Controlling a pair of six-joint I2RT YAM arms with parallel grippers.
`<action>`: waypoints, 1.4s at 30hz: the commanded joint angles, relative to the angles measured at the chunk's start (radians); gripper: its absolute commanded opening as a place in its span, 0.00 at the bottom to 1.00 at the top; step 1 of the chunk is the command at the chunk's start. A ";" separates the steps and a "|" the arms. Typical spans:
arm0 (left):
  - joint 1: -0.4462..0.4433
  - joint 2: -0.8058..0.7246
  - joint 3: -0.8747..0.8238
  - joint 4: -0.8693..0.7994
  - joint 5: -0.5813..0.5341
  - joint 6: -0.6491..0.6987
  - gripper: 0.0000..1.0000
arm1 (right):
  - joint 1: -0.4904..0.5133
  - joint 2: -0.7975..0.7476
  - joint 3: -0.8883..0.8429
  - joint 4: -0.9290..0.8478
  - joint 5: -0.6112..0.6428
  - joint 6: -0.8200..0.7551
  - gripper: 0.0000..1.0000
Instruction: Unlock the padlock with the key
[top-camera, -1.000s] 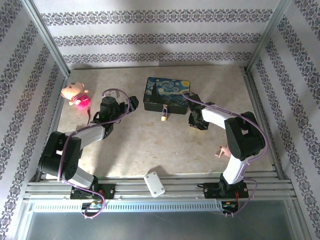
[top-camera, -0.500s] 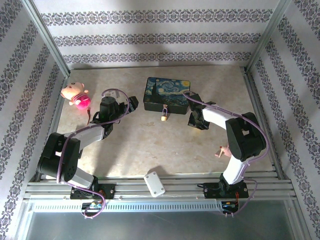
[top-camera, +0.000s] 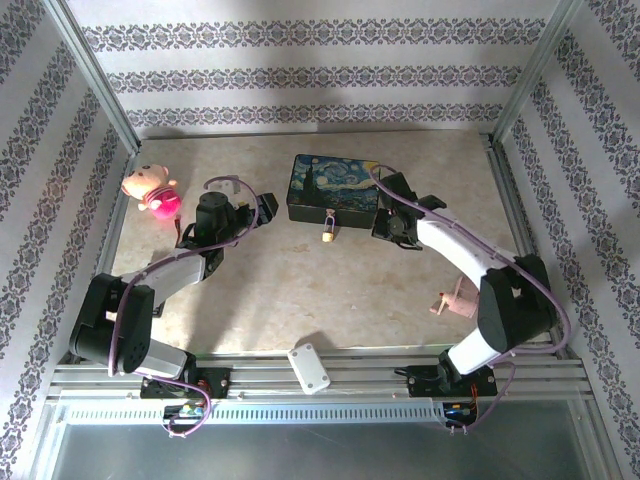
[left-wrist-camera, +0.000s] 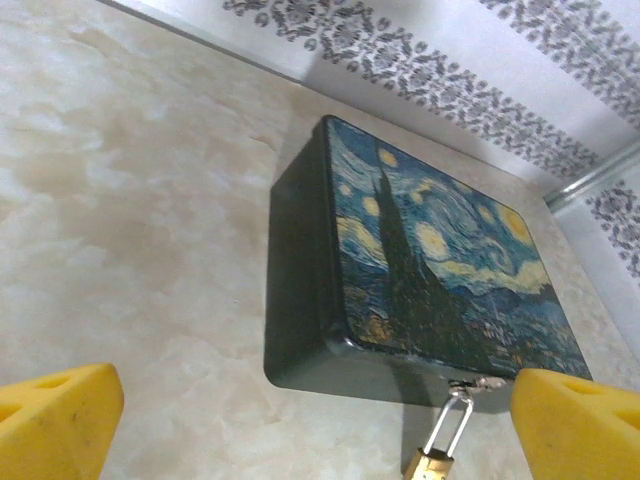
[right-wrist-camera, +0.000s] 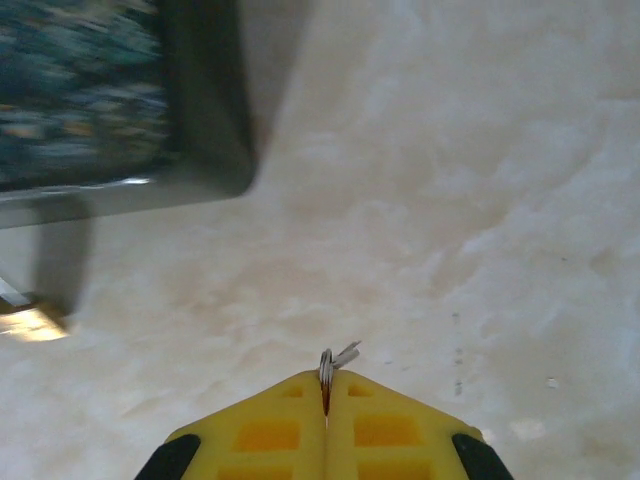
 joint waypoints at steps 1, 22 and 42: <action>-0.008 -0.034 -0.029 0.091 0.101 0.069 1.00 | 0.024 -0.050 0.056 -0.012 -0.097 -0.033 0.00; -0.247 0.158 0.026 0.529 0.404 0.254 0.64 | 0.061 -0.178 0.083 0.352 -0.564 0.075 0.00; -0.286 0.242 0.137 0.590 0.293 0.360 0.50 | 0.064 -0.168 0.066 0.479 -0.705 0.152 0.00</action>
